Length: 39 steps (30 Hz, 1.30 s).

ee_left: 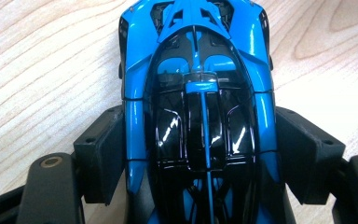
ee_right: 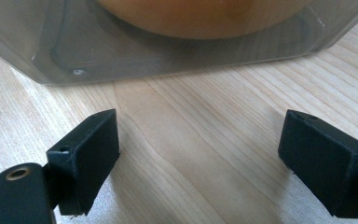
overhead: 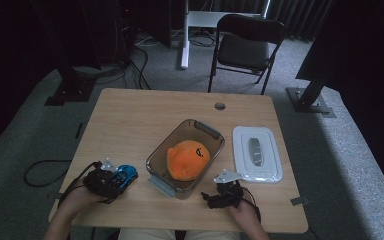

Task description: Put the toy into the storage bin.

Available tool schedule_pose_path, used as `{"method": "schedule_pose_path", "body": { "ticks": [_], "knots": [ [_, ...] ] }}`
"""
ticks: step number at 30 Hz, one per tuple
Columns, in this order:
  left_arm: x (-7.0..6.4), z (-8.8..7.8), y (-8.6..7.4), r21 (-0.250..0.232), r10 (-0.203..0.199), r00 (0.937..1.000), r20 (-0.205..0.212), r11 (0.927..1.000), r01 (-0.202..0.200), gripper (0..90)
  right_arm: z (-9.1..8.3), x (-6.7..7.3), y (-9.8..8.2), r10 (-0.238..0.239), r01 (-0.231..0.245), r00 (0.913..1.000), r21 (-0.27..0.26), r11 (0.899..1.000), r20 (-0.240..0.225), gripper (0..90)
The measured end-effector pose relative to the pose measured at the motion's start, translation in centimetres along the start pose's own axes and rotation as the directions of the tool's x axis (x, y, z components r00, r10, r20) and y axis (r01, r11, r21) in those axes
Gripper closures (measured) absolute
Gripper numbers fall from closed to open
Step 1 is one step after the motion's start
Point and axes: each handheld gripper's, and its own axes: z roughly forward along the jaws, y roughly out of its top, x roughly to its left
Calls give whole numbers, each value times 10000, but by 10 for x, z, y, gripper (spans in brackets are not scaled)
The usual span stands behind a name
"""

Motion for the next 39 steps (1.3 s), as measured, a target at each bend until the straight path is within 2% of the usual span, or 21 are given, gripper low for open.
{"method": "schedule_pose_path", "body": {
  "ticks": [6, 12, 14, 15, 17, 22, 23, 25, 31, 33, 36, 39],
  "knots": [
    [0, 0, 1, -27, 40, 10000, 19, 10000, -40, 263, 0, 0, 0, 17, -17, 10000, -4, 10000, 5, 119],
    [4, -2, 2, 18, -193, 9997, 179, 9998, 193, 266, 0, -1, 0, 100, -100, 9999, -36, 9999, 9, 119],
    [5, -3, 2, 53, -281, 9996, 34, 9996, 281, 267, 0, -1, 0, 99, -99, 10000, -34, 9999, 0, 119],
    [7, -4, 2, 59, -185, 9998, -4, 9998, 185, 267, 0, -1, 0, 102, -102, 9999, -34, 9999, -5, 118],
    [8, -6, 3, -14, -344, 9994, 31, 9994, 344, 269, 0, -2, 1, 106, -106, 9999, -31, 9999, -5, 118],
    [11, -14, 4, -97, -411, 9992, -29, 9991, 410, 290, 3, -1, 3, 9, -9, 9999, 6, 10000, 112, 118],
    [12, -15, 4, -82, -371, 9993, 67, 9993, 372, 290, 3, -1, 4, 25, -25, 9999, 28, 10000, 99, 118],
    [11, -15, 5, -1, -325, 9994, -134, 9995, 325, 290, 5, -1, 5, -14, 14, 10000, 43, 10000, 77, 118],
    [9, -24, 11, -252, -179, 9997, 143, 9995, 183, 290, 9, -1, 11, -86, 85, 10000, 132, 9999, 33, 128],
    [9, -26, 14, -267, -195, 9998, 4, 9995, 195, 290, 12, 0, 14, -13, 13, 10000, 125, 9999, 2, 128],
    [9, -31, 19, -270, -87, 9999, -63, 9996, 85, 289, 16, 4, 19, -203, 205, 9998, 246, 9995, -87, 119],
    [10, -37, 24, -307, -28, 9999, -133, 9995, 24, 289, 21, 8, 24, -191, 194, 9998, 269, 9994, -103, 118]
  ]
}}
